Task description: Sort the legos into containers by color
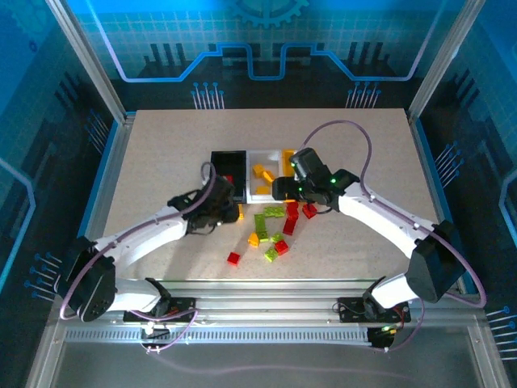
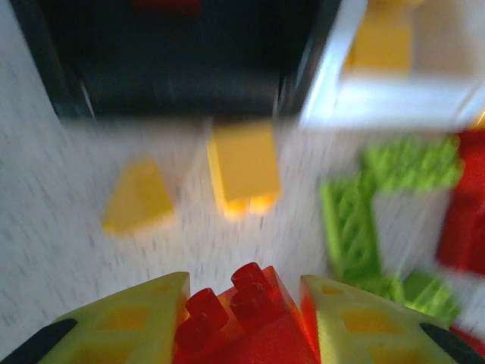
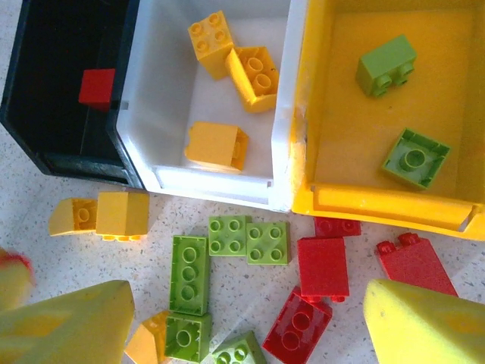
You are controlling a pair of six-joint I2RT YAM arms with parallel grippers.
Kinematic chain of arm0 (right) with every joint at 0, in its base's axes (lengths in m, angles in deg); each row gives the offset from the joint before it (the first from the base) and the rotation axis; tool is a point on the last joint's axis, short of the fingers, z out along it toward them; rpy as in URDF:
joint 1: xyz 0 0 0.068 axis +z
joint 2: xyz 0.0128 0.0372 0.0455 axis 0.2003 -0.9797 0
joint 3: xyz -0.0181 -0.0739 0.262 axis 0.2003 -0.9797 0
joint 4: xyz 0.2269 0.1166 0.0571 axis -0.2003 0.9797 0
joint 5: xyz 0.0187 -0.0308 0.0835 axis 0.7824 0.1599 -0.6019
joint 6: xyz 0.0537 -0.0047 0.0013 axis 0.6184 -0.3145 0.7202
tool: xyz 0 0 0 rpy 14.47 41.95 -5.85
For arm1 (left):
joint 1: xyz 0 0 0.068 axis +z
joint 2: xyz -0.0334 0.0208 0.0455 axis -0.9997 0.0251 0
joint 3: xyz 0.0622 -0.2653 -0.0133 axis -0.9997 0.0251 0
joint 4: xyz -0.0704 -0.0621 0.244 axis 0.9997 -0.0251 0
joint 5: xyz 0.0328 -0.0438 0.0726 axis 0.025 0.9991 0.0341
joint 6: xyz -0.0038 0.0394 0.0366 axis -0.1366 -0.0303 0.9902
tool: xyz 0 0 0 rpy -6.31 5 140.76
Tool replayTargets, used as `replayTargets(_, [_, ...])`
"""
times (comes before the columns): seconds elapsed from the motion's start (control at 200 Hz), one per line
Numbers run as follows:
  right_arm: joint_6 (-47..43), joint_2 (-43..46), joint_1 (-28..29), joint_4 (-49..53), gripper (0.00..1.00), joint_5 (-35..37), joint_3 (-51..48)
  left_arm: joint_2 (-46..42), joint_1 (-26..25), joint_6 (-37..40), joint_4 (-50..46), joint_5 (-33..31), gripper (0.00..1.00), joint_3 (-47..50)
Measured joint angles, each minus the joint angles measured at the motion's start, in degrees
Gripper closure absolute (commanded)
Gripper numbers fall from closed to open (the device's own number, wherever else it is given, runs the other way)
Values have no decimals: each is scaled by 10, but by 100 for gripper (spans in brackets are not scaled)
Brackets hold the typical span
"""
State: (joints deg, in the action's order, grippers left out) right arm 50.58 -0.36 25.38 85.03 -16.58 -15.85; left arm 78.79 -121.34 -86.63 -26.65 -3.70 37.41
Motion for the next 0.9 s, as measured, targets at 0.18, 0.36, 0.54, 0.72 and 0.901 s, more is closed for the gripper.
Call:
replayTargets(0.18, [9, 12, -3, 1, 19, 0, -21, 85, 82, 9, 17, -12, 68, -123])
replayTargets(0.36, [14, 50, -4, 3, 19, 0, -38, 213, 111, 14, 14, -23, 66, -215])
replayTargets(0.54, [21, 97, -6, 12, 18, 0, -71, 290, 113, 19, -6, -24, 56, -276])
replayTargets(0.72, [28, 125, -6, 21, 14, -3, -103, 308, 113, 25, -12, -18, 29, -299])
replayTargets(0.901, [33, 130, -7, 27, 13, -5, -125, 304, 113, 25, -12, -4, 13, -302])
